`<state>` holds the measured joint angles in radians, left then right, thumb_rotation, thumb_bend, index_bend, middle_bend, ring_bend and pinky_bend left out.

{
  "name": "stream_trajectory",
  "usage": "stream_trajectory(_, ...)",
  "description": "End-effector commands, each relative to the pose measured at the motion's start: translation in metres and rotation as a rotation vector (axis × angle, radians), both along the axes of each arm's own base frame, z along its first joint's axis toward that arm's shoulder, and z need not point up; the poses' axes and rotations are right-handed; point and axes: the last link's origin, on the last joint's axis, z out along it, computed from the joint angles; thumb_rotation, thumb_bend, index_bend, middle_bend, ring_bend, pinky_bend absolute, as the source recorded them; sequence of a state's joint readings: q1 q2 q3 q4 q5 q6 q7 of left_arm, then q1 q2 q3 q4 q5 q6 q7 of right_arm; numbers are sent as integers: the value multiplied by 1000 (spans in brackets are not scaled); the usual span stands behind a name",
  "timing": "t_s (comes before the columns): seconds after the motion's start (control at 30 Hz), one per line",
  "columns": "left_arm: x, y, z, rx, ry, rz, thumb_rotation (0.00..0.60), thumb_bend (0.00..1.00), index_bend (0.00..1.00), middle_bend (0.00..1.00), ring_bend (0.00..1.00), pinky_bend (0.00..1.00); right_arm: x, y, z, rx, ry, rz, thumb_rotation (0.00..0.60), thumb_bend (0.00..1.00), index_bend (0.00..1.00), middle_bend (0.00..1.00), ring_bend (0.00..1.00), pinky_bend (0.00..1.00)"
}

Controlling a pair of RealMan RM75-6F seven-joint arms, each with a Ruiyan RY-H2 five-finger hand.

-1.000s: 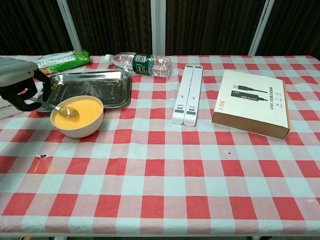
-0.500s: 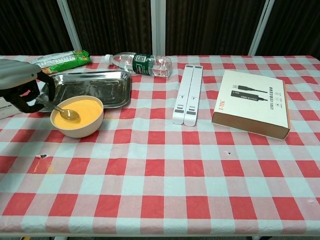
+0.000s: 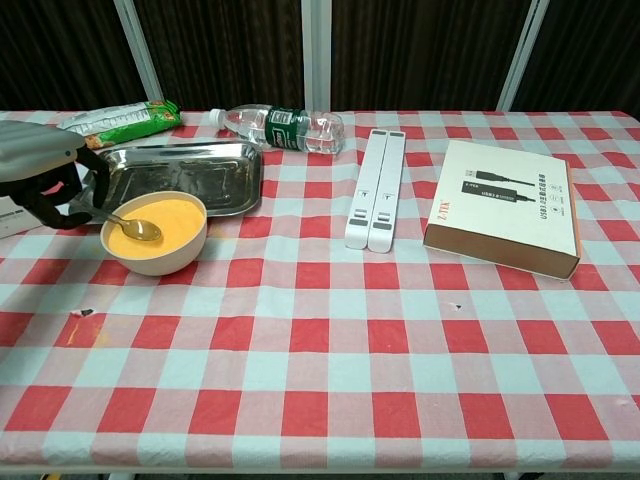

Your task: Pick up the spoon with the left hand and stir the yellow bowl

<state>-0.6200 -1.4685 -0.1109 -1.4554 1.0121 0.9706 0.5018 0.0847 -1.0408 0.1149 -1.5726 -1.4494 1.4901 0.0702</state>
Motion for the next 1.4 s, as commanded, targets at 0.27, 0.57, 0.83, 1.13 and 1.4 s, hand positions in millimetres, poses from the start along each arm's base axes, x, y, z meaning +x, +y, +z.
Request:
stream_trajectory(0.27,0,-1,-2,-1,-13,3,600,364,580,951,913,879,-2,1,-2,4,-4,-5,600,146,90,215,26,128)
stream_trajectory(0.57,5,-2,-1,-12,-13,-2,600,375,580,952,913,879,-3,2,-2,6,-6,-10,600,146,91,215,26,128)
stream_trajectory(0.83,3,-1,-3,-25,-6,10,600,431,580,951,913,879,-5,3,-1,3,-8,-15,600,146,90,215,26,128)
stream_trajectory(1.13,3,-1,-3,-18,-5,7,600,433,600,951,913,879,-5,3,-3,6,-12,-15,600,147,90,215,26,128)
stream_trajectory(1.4,11,-2,1,43,28,-52,600,435,636,954,916,882,-5,2,-3,2,-12,-10,600,147,91,215,26,128)
